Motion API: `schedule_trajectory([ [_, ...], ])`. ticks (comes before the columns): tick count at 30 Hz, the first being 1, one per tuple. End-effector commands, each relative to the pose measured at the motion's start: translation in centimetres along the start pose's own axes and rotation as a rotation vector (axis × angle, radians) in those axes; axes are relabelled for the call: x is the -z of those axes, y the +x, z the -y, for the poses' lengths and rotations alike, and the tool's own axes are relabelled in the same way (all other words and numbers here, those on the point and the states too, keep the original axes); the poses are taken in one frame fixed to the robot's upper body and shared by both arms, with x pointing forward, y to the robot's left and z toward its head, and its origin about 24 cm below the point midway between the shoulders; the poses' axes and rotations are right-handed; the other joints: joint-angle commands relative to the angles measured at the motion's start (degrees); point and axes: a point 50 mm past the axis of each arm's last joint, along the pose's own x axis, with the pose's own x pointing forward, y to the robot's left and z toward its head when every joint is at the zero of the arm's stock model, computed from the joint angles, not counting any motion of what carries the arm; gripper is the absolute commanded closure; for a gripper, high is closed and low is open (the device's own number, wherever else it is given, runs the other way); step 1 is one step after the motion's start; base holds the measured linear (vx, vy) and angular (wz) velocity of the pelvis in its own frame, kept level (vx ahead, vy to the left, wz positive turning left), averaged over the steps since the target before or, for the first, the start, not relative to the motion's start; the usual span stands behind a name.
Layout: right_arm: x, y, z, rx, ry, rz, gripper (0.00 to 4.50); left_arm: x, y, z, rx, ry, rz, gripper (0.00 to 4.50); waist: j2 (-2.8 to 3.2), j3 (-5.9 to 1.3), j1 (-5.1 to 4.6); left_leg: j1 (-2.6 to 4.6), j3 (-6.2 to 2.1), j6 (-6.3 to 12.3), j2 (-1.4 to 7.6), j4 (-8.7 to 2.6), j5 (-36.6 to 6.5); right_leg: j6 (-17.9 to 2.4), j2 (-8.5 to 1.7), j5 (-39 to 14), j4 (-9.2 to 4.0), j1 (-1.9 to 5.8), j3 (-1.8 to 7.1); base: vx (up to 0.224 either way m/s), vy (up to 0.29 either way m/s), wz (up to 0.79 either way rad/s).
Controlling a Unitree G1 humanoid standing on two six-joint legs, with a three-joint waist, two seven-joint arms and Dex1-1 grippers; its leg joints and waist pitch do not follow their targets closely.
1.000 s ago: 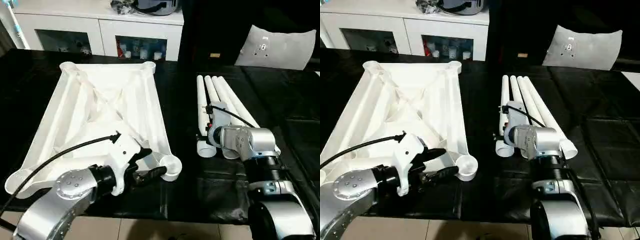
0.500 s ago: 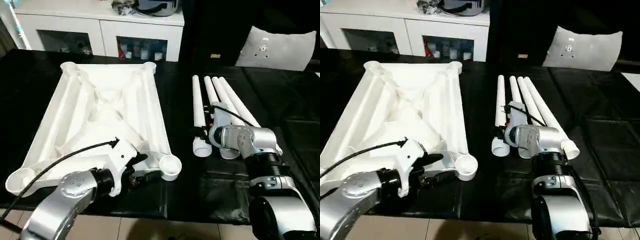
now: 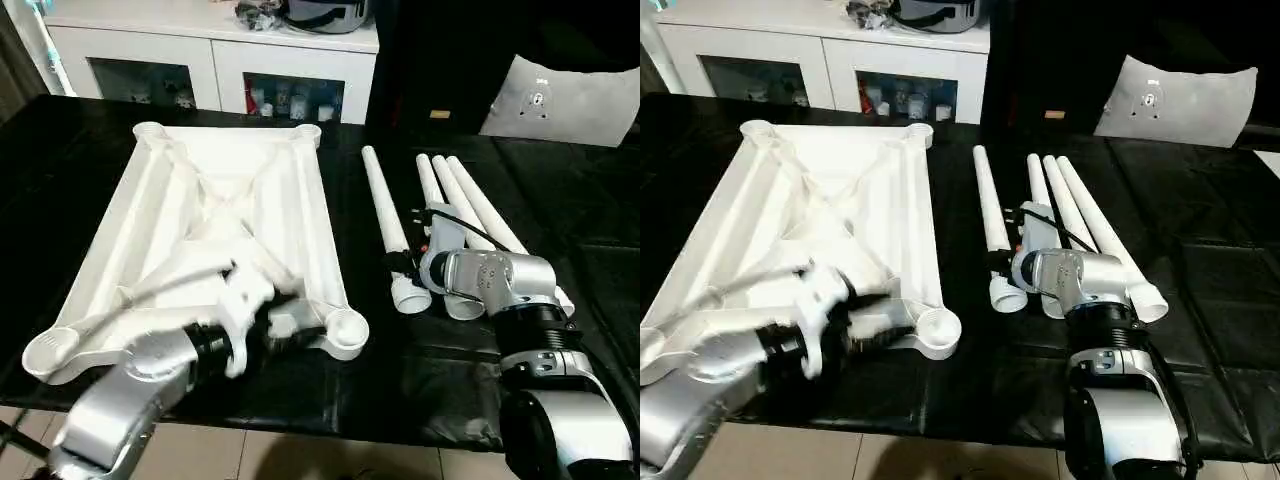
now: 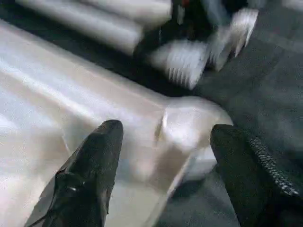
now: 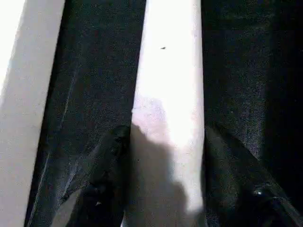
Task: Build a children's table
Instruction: Pick table leg
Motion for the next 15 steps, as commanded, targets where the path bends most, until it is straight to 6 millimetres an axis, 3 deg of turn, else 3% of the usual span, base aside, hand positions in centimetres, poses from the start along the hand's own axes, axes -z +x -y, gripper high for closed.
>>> schedule_trajectory([
  [1,-0.2,-0.3,0.6,0.01,0.032,0.055,2.55,-1.1,0.0,0.2,-0.016,-0.021,0.032,1.2,1.11,-3.33,-0.11,-0.04,0.07,-2.71,1.5,-4.7,-10.7,-9.6,-4.55,-18.1,-4.45,2.59,1.85,0.0,0.0,0.0],
  [3,-1.7,-1.3,0.7,-0.013,0.067,0.231,2.55,-2.8,0.3,-0.4,-0.079,-0.042,0.073,1.2,1.12,-3.51,0.2,0.27,0.21,-2.54,1.55,-4.56,-10.4,-9.1,-4.51,-17.9,-4.64,2.33,1.82,0.0,0.0,0.0],
  [4,-2.3,-1.8,0.8,-0.033,0.081,0.323,2.56,-3.3,0.4,-0.7,-0.103,-0.046,0.084,1.2,1.86,-3.61,0.36,0.3,0.36,-2.49,1.59,-4.59,-10.7,-9.0,-4.48,-17.0,-4.84,2.31,1.72,0.0,0.0,0.0],
  [5,-2.4,-1.9,0.8,-0.038,0.083,0.342,2.56,-3.3,0.5,-0.7,-0.108,-0.046,0.086,1.2,1.46,-3.7,0.32,0.19,0.31,-2.24,1.56,-4.52,-10.4,-9.1,-4.41,-16.4,-4.65,2.45,1.68,0.0,0.0,0.0],
  [6,-3.0,-2.7,0.8,-0.06,0.063,0.456,2.56,-3.8,0.8,-1.2,-0.133,-0.037,0.102,1.02,2.88,-4.03,0.62,-0.28,-0.07,-1.83,1.34,-4.51,-7.4,-9.6,-4.73,-13.6,-3.93,3.12,1.73,0.0,0.0,0.0],
  [7,-3.0,-2.7,0.8,-0.06,0.063,0.456,2.57,-3.8,0.8,-1.2,-0.133,-0.037,0.102,0.92,2.34,-4.0,0.33,-0.33,0.22,-1.38,1.34,-4.42,-7.1,-9.5,-4.54,-12.8,-4.46,3.01,1.68,0.0,0.0,0.0],
  [9,-3.0,-3.5,0.8,-0.104,0.071,0.499,2.57,-4.5,1.2,-1.8,-0.152,-0.044,0.13,0.81,2.22,-4.15,0.34,-0.79,0.21,-0.57,1.0,-4.31,-5.8,-9.6,-4.42,-12.1,-4.32,3.64,1.76,0.0,0.0,0.0],
  [11,-2.9,-4.0,0.9,-0.176,0.087,0.519,2.57,-5.4,1.8,-2.2,-0.157,-0.083,0.172,0.58,2.35,-4.02,0.45,-0.82,0.37,-0.19,0.81,-4.28,-5.9,-9.2,-4.31,-13.4,-4.73,3.61,1.77,0.0,0.0,0.0],
  [12,-2.8,-4.5,1.0,-0.241,0.102,0.533,2.57,-6.1,2.2,-2.5,-0.157,-0.118,0.21,0.47,2.47,-4.29,0.64,-0.74,0.28,0.06,0.94,-4.12,-5.5,-9.7,-4.48,-13.1,-4.64,3.73,1.78,0.0,0.0,0.0],
  [13,-2.6,-5.3,0.7,-0.378,0.135,0.57,2.57,-7.5,2.9,-2.9,-0.158,-0.166,0.269,0.41,2.46,-4.31,0.63,-0.9,0.08,0.09,1.1,-4.21,-5.0,-10.1,-4.61,-12.5,-4.47,3.78,1.72,0.0,0.0,0.0],
  [14,-2.5,-6.0,0.6,-0.472,0.154,0.599,2.58,-8.5,3.4,-3.0,-0.155,-0.198,0.307,0.36,1.36,-4.21,0.28,-1.24,0.38,0.59,0.9,-4.18,-5.1,-10.1,-4.31,-12.5,-4.68,4.07,1.72,0.0,0.0,0.0],
  [15,-2.5,-6.0,0.6,-0.472,0.154,0.599,2.58,-8.5,3.4,-3.0,-0.155,-0.198,0.307,0.36,2.19,-4.49,1.07,-0.52,0.27,1.8,1.32,-3.97,-4.4,-10.7,-4.64,-11.2,-4.76,3.62,1.74,0.0,0.0,0.0],
])
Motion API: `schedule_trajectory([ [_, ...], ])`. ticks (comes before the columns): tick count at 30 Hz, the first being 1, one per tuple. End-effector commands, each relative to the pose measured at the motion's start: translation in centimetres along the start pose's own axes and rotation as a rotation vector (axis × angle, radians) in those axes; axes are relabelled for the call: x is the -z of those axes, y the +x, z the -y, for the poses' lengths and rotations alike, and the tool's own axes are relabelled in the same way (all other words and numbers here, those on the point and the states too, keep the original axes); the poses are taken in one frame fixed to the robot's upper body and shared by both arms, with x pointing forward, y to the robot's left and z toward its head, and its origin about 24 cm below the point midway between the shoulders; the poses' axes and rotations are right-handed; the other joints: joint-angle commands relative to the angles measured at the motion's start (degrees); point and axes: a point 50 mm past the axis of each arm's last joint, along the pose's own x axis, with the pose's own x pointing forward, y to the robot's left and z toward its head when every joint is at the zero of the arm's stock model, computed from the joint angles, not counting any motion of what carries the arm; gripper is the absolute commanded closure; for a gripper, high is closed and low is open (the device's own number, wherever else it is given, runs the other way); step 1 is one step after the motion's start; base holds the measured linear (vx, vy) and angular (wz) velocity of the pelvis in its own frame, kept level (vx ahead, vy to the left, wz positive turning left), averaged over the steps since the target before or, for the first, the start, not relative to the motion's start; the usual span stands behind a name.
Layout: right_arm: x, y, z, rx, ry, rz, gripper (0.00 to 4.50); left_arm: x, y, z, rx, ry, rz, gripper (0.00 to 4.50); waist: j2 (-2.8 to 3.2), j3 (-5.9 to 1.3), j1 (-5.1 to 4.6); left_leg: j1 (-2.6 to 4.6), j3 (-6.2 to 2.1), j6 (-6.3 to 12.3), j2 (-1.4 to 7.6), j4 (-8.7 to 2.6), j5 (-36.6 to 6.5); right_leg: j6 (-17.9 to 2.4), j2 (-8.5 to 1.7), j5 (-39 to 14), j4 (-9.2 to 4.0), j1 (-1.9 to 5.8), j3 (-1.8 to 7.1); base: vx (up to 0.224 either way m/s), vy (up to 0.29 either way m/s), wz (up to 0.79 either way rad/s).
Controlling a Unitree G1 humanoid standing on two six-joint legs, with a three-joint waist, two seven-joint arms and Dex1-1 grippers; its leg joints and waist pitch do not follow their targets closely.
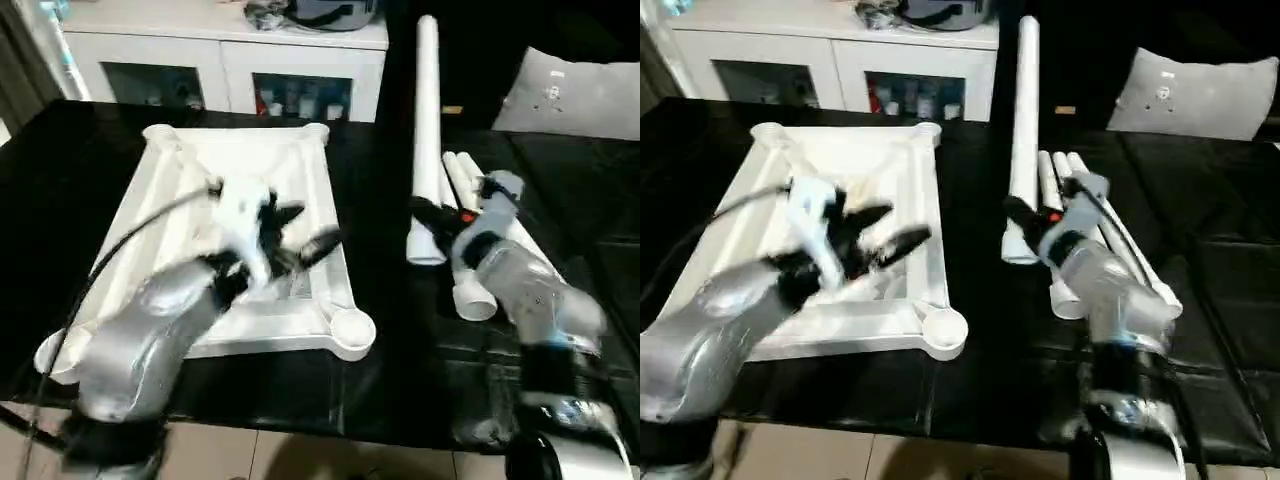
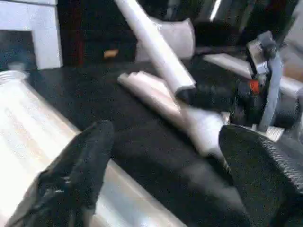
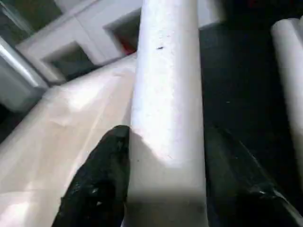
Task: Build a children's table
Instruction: Pick table leg
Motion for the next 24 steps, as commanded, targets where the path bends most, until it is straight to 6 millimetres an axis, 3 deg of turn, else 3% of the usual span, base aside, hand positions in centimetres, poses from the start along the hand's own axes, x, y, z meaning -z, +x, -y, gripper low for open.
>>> schedule_trajectory([
  [1,-1.0,-0.8,-1.7,-0.211,0.043,0.064,2.58,-1.1,0.8,-0.1,0.007,-0.074,0.036,0.25,-0.29,-4.54,0.12,-0.54,-0.03,1.53,1.15,-3.93,-3.7,-10.9,-4.37,-10.3,-4.37,4.47,1.92,0.0,0.0,0.0],
  [2,-1.0,-0.8,-1.7,-0.211,0.043,0.064,2.58,-1.1,0.8,-0.1,0.007,-0.074,0.036,0.13,-0.09,-4.56,0.49,-0.77,-0.04,1.77,1.05,-3.9,-2.8,-10.9,-4.52,-10.0,-4.37,4.64,1.88,0.0,0.0,0.0],
  [3,-0.8,-1.4,-2.3,-0.313,0.06,0.07,2.59,-1.9,1.5,0.0,0.037,-0.142,0.061,0.04,-0.24,-4.36,0.37,-0.7,-0.17,2.06,1.31,-3.96,-2.9,-10.9,-4.73,-11.3,-4.59,4.3,1.74,0.0,0.0,0.0],
  [4,-0.8,-1.4,-2.3,-0.313,0.06,0.07,2.59,-1.9,1.5,0.0,0.037,-0.142,0.061,0.01,-0.02,-4.4,0.77,-0.16,0.13,2.31,1.14,-3.63,-3.7,-10.8,-4.59,-13.3,-5.0,3.91,1.74,0.0,0.0,0.0],
  [5,-0.5,-2.0,-2.9,-0.407,0.067,0.058,2.59,-2.6,2.1,0.2,0.083,-0.233,0.092,0.01,0.28,-4.3,0.51,-0.65,0.03,2.34,0.94,-3.71,-3.3,-10.7,-4.7,-15.0,-4.95,4.33,1.57,0.0,0.0,0.0],
  [6,-0.1,-2.5,-3.6,-0.498,0.07,0.042,2.59,-3.3,2.6,0.6,0.151,-0.326,0.129,0.0,0.44,-4.33,0.88,0.02,0.1,2.75,1.23,-3.67,-4.2,-10.1,-4.63,-16.6,-5.52,3.68,1.49,0.0,0.0,0.0],
  [7,-0.1,-2.5,-3.6,-0.498,0.07,0.042,2.59,-3.3,2.6,0.6,0.151,-0.326,0.129,0.0,0.33,-4.38,0.9,-0.11,0.26,3.05,0.9,-3.58,-3.8,-10.2,-4.5,-16.9,-5.63,3.97,1.33,0.0,0.0,0.0],
  [8,-0.1,-2.6,-3.7,-0.514,0.072,0.04,2.59,-3.5,2.7,0.7,0.167,-0.341,0.136,0.0,0.37,-4.48,1.26,-0.04,0.04,3.05,1.22,-3.72,-3.7,-10.3,-4.72,-16.7,-5.55,3.98,1.25,0.0,0.0,0.0],
  [9,0.1,-3.2,-4.6,-0.632,0.091,0.036,2.59,-4.6,3.3,1.8,0.287,-0.43,0.175,0.0,-0.34,-4.45,1.46,0.01,0.03,3.31,1.37,-3.86,-3.9,-10.4,-4.84,-17.4,-5.61,3.8,0.96,0.0,0.0,0.0],
  [11,0.1,-3.4,-5.0,-0.678,0.103,0.039,2.59,-5.0,3.5,2.4,0.329,-0.445,0.181,0.0,-0.06,-4.51,1.74,-0.02,-0.07,3.38,1.37,-3.81,-3.7,-10.4,-4.96,-17.7,-5.45,3.83,0.85,0.0,0.0,0.0],
  [16,0.4,-3.9,-6.1,-0.798,0.142,0.031,2.59,-5.0,4.0,3.2,0.366,-0.479,0.164,0.0,-0.18,-4.29,1.82,-0.28,-0.34,3.66,1.61,-4.29,-3.8,-8.7,-5.3,-20.4,-5.72,3.84,0.45,0.0,0.0,0.0],
  [17,0.5,-4.0,-6.3,-0.817,0.146,0.029,2.59,-4.9,4.1,3.4,0.377,-0.497,0.161,0.0,-0.45,-4.33,1.82,-0.37,-0.27,3.7,1.59,-4.26,-3.4,-8.6,-5.38,-20.0,-5.77,3.95,0.5,0.0,0.0,0.0],
  [18,0.5,-4.0,-6.4,-0.827,0.148,0.026,2.59,-4.8,4.2,3.4,0.38,-0.504,0.155,0.0,-0.28,-4.3,1.94,-0.32,-0.37,3.93,1.64,-4.33,-3.1,-8.5,-5.41,-19.7,-5.77,3.84,0.51,0.0,0.0,0.0],
  [19,0.5,-4.0,-6.4,-0.827,0.148,0.026,2.59,-4.8,4.2,3.4,0.38,-0.504,0.155,0.0,-0.77,-4.31,2.01,-0.34,-0.29,4.01,1.52,-4.31,-3.0,-8.1,-5.5,-20.6,-5.79,3.88,0.51,0.0,0.0,0.0],
  [20,0.5,-4.1,-6.4,-0.83,0.148,0.025,2.59,-4.8,4.2,3.4,0.379,-0.503,0.149,0.0,-0.57,-4.25,2.09,-0.31,-0.33,3.87,1.58,-4.36,-3.1,-7.9,-5.57,-21.1,-5.83,3.76,0.52,0.0,0.0,0.0],
  [24,0.8,-4.1,-6.5,-0.846,0.137,0.008,2.59,-4.3,4.3,3.1,0.363,-0.494,0.113,0.0,-0.77,-4.15,2.19,-0.33,-0.32,3.48,1.55,-4.46,-3.4,-6.4,-5.57,-23.2,-6.1,3.6,0.54,0.0,0.0,0.0],
])
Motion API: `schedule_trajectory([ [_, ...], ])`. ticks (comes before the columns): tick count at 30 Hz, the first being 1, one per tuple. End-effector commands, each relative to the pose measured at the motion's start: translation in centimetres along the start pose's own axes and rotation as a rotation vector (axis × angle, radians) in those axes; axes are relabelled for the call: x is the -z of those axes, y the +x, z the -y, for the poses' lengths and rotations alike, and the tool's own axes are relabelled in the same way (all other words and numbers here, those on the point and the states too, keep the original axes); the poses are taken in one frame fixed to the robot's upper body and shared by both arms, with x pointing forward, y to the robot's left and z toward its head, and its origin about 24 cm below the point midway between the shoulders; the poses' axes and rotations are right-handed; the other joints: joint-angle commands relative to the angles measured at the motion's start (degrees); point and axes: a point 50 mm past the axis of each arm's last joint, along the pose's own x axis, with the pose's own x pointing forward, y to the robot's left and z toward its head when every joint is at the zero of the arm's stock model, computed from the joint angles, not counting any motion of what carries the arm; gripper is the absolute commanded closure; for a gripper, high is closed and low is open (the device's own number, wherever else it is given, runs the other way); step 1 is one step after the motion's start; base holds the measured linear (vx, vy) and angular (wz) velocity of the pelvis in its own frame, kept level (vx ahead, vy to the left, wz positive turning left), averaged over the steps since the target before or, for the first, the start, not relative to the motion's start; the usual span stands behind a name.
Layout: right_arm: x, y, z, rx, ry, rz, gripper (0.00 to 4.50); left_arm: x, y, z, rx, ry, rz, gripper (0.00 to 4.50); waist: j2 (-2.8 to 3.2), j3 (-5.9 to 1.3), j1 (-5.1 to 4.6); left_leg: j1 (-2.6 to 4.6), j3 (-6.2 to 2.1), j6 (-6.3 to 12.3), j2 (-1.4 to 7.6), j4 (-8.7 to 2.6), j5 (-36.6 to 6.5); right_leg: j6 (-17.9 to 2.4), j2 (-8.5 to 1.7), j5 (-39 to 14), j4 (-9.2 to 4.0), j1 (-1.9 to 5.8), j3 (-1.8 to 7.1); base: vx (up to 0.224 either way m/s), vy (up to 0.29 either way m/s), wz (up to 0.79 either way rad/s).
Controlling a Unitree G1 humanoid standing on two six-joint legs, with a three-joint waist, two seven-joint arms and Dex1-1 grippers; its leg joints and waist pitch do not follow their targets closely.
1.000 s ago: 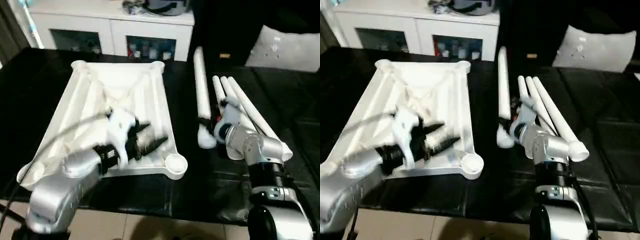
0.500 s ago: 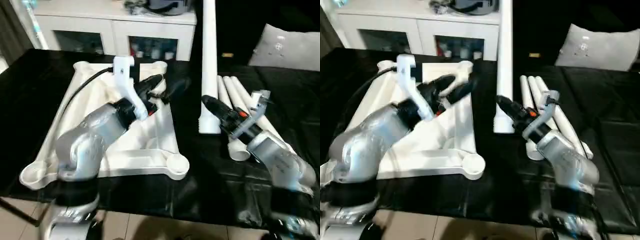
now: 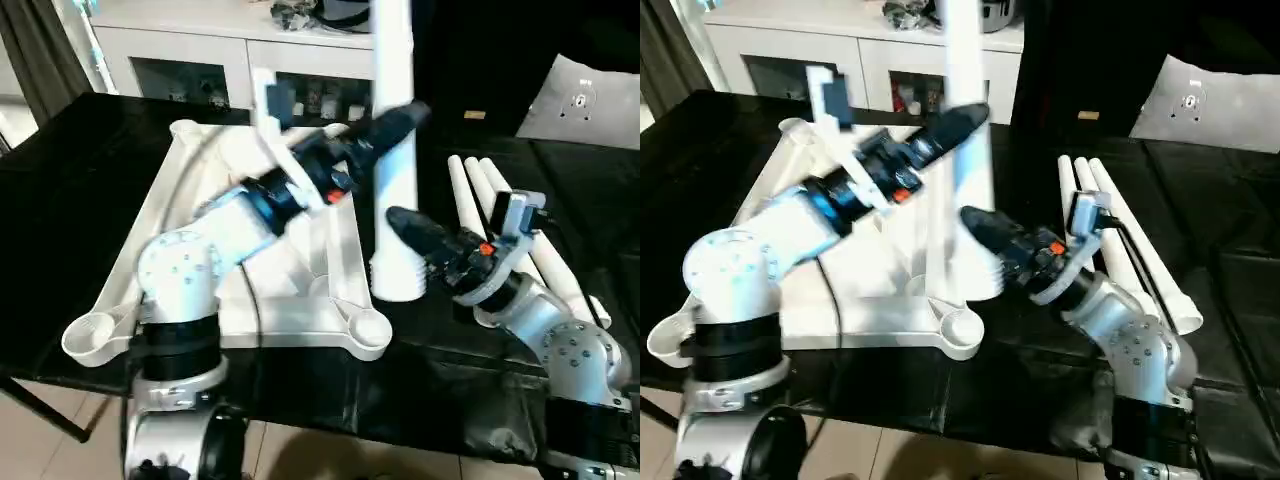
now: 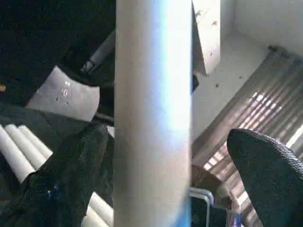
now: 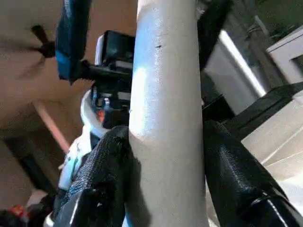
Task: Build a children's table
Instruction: Pick table leg
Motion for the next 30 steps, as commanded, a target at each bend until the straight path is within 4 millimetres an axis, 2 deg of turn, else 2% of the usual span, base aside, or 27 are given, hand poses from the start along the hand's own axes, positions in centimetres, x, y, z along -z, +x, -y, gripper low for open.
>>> schedule_trajectory([
  [1,-0.3,0.1,-0.5,-0.028,-0.024,0.0,2.59,0.3,0.0,-0.2,-0.017,0.009,-0.031,0.0,-0.86,-4.04,0.18,-0.06,-0.12,2.55,1.59,-4.3,-3.6,-6.3,-4.72,-23.2,-5.3,3.36,1.72,0.0,0.0,0.0],
  [5,-0.2,0.4,-0.2,0.007,-0.085,-0.036,2.59,0.7,-0.1,-1.0,-0.091,0.095,-0.063,0.0,-0.84,-4.06,0.21,-0.12,-0.16,2.43,1.79,-4.43,-3.0,-5.8,-4.77,-22.3,-5.21,3.25,1.76,0.0,0.0,0.0],
  [9,0.4,0.9,0.3,0.073,-0.184,-0.101,2.59,0.7,-0.2,-0.6,-0.071,0.102,-0.043,0.34,-0.94,-4.13,0.2,-0.3,-0.03,1.9,1.8,-4.36,-2.1,-6.9,-4.79,-19.9,-4.9,3.3,1.84,0.0,0.0,0.0],
  [12,1.4,1.5,1.1,0.161,-0.318,-0.164,2.59,0.5,-0.2,-0.7,-0.108,0.156,-0.017,0.38,-0.86,-4.1,0.18,-0.31,-0.01,1.85,1.85,-4.41,-2.3,-7.3,-4.83,-19.0,-4.82,3.29,1.84,0.0,0.0,0.0],
  [15,2.1,2.4,1.7,0.237,-0.352,-0.13,2.59,0.3,-0.3,-1.1,-0.195,0.273,0.026,0.72,-0.77,-4.01,-0.09,-0.32,-0.16,1.95,2.06,-4.66,-3.3,-6.8,-4.96,-19.8,-4.93,3.13,1.95,0.0,0.0,0.0],
  [16,2.3,2.7,1.8,0.251,-0.371,-0.112,2.59,0.4,-0.3,-1.1,-0.218,0.321,0.031,0.75,-0.9,-4.1,-0.26,-0.21,-0.1,1.83,2.0,-4.65,-3.8,-6.8,-4.93,-19.9,-4.86,3.23,1.96,0.0,0.0,0.0],
  [18,2.4,2.9,2.0,0.271,-0.383,-0.09,2.59,0.6,-0.3,-1.2,-0.255,0.411,0.023,0.81,-0.66,-4.06,-0.4,-0.21,-0.29,1.68,2.32,-4.87,-4.0,-7.0,-5.01,-18.7,-4.62,3.18,1.99,0.0,0.0,0.0],
  [21,2.7,3.2,2.2,0.283,-0.408,-0.067,2.59,1.1,-0.4,-1.4,-0.317,0.53,0.014,1.17,-0.58,-4.02,-0.51,-0.16,-0.16,1.69,2.28,-4.88,-4.2,-7.8,-4.9,-16.4,-4.48,3.12,2.08,0.0,0.0,0.0],
  [22,2.8,3.3,2.2,0.283,-0.416,-0.067,2.59,1.2,-0.4,-1.5,-0.335,0.54,0.025,1.17,-0.8,-4.04,-0.57,-0.17,-0.15,1.69,2.31,-4.89,-4.4,-7.9,-4.92,-16.3,-4.54,3.19,2.07,0.0,0.0,0.0],
  [24,3.0,3.3,2.3,0.283,-0.425,-0.07,2.59,1.2,-0.3,-1.5,-0.349,0.572,0.035,1.26,-0.73,-4.09,-0.62,-0.32,-0.14,1.44,2.31,-4.85,-4.1,-8.6,-5.01,-14.8,-4.28,3.39,2.11,0.0,0.0,0.0],
  [25,3.0,3.3,2.3,0.282,-0.426,-0.071,2.59,1.2,-0.3,-1.5,-0.352,0.585,0.034,1.52,-0.94,-4.12,-0.67,-0.27,-0.09,1.48,2.31,-4.84,-4.1,-8.8,-5.0,-14.6,-4.29,3.4,2.12,0.0,0.0,0.0],
  [27,3.2,3.3,2.3,0.286,-0.436,-0.07,2.59,1.5,-0.2,-1.4,-0.349,0.674,0.017,1.61,-0.91,-4.03,-0.74,-0.34,-0.25,1.73,2.33,-4.95,-4.3,-8.6,-5.0,-14.4,-4.33,3.42,2.1,0.0,0.0,0.0],
  [29,3.2,3.3,2.3,0.288,-0.441,-0.071,2.59,1.5,-0.2,-1.4,-0.352,0.676,0.021,1.63,-0.95,-4.01,-1.0,-0.31,-0.16,1.72,2.27,-4.89,-4.5,-8.7,-5.09,-14.8,-4.32,3.45,2.15,0.0,0.0,0.0],
  [30,3.2,3.3,2.3,0.287,-0.444,-0.073,2.59,1.5,-0.2,-1.5,-0.354,0.674,0.025,1.73,-1.21,-3.96,-1.14,-0.36,-0.09,1.62,2.26,-4.85,-4.7,-8.9,-5.04,-15.0,-4.35,3.44,2.16,0.0,0.0,0.0],
])
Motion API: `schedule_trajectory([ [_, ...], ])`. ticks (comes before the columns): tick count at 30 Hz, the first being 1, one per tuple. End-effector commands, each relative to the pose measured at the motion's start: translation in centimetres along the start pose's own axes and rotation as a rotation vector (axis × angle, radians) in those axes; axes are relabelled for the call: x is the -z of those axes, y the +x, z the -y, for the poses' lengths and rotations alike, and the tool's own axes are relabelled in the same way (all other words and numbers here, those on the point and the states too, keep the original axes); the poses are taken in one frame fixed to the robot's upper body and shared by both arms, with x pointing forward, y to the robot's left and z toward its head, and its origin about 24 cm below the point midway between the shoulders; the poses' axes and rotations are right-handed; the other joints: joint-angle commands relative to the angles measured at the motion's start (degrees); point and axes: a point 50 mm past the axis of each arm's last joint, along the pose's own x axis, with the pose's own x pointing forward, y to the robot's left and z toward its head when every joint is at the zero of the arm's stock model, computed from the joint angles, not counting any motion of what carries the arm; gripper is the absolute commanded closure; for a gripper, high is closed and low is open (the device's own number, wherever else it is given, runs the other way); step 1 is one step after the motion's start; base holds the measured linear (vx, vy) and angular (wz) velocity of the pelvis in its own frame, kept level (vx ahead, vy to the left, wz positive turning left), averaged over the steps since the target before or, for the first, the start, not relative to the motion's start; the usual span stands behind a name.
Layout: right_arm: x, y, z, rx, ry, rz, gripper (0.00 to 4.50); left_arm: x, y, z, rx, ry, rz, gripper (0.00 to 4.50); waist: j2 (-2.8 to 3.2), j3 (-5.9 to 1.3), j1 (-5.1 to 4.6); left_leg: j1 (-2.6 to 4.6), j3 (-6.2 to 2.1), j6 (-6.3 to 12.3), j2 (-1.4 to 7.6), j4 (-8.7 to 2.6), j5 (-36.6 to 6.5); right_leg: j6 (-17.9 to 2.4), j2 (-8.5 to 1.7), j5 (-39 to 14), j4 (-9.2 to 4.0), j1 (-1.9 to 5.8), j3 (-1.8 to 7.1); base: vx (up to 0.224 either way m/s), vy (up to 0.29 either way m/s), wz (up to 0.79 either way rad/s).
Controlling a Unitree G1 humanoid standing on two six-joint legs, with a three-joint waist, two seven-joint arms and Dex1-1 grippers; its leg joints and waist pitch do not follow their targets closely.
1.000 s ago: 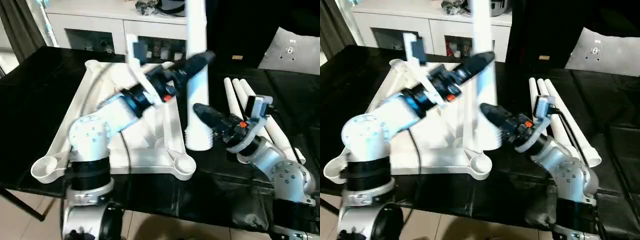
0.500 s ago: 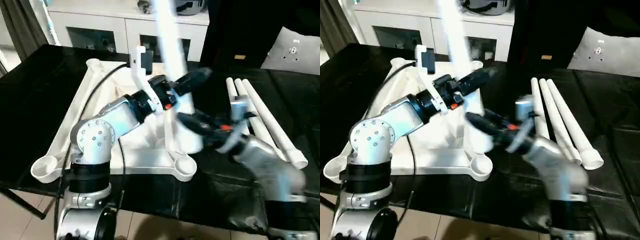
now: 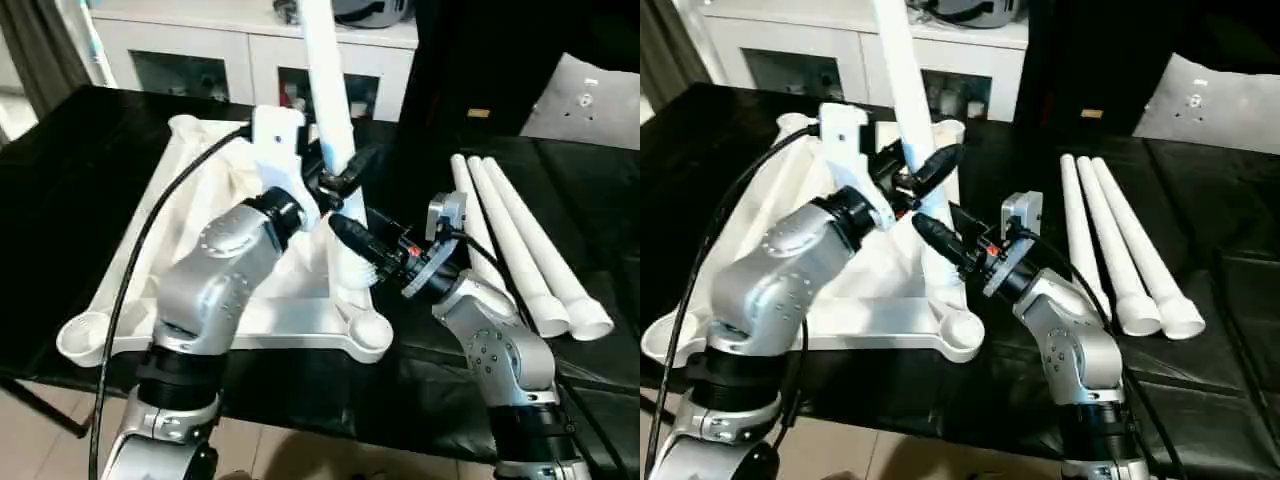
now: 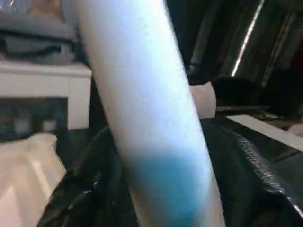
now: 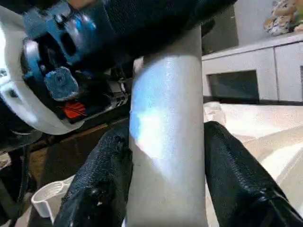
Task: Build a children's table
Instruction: Pick table leg
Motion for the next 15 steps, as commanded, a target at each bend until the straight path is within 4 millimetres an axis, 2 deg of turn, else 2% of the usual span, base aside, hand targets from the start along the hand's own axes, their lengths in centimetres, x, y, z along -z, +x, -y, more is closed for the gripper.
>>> schedule_trajectory([
  [1,0.31,-0.16,0.1,0.011,-0.013,-0.014,2.59,-0.24,0.11,0.48,0.01,0.026,0.022,1.96,-0.56,-4.19,-0.08,-0.12,-0.15,1.67,2.23,-4.41,-4.6,-9.0,-5.0,-14.9,-4.21,3.73,2.14,0.0,0.0,0.0],
  [8,0.4,-0.17,0.13,0.004,-0.031,-0.019,2.62,-0.14,0.16,0.44,0.006,0.062,0.025,2.3,-0.47,-4.15,-0.12,-0.11,-0.11,1.91,2.26,-4.34,-4.6,-9.4,-4.95,-14.6,-4.19,3.6,2.16,0.0,0.0,0.0],
  [12,0.38,-0.13,0.12,0.005,-0.041,-0.02,2.62,-0.25,0.02,0.3,-0.001,-0.018,0.039,2.42,-0.55,-4.19,-0.11,-0.17,-0.04,1.94,2.18,-4.25,-4.3,-10.0,-4.95,-13.7,-4.13,3.72,2.16,0.0,0.0,0.0],
  [13,0.35,-0.13,0.15,0.006,-0.044,-0.02,2.62,-0.28,0.01,0.25,-0.002,-0.046,0.042,2.46,-0.34,-4.23,-0.08,-0.13,-0.08,2.03,2.18,-4.22,-4.2,-10.0,-4.94,-13.7,-4.11,3.7,2.18,0.0,0.0,0.0],
  [15,0.15,-0.15,0.29,0.017,-0.072,-0.025,2.62,0.05,-0.07,-0.09,-0.009,-0.186,0.014,2.5,-0.53,-4.19,-0.17,-0.19,0.06,1.84,2.14,-4.15,-4.2,-10.4,-4.91,-13.4,-4.07,3.77,2.16,0.0,0.0,0.0],
])
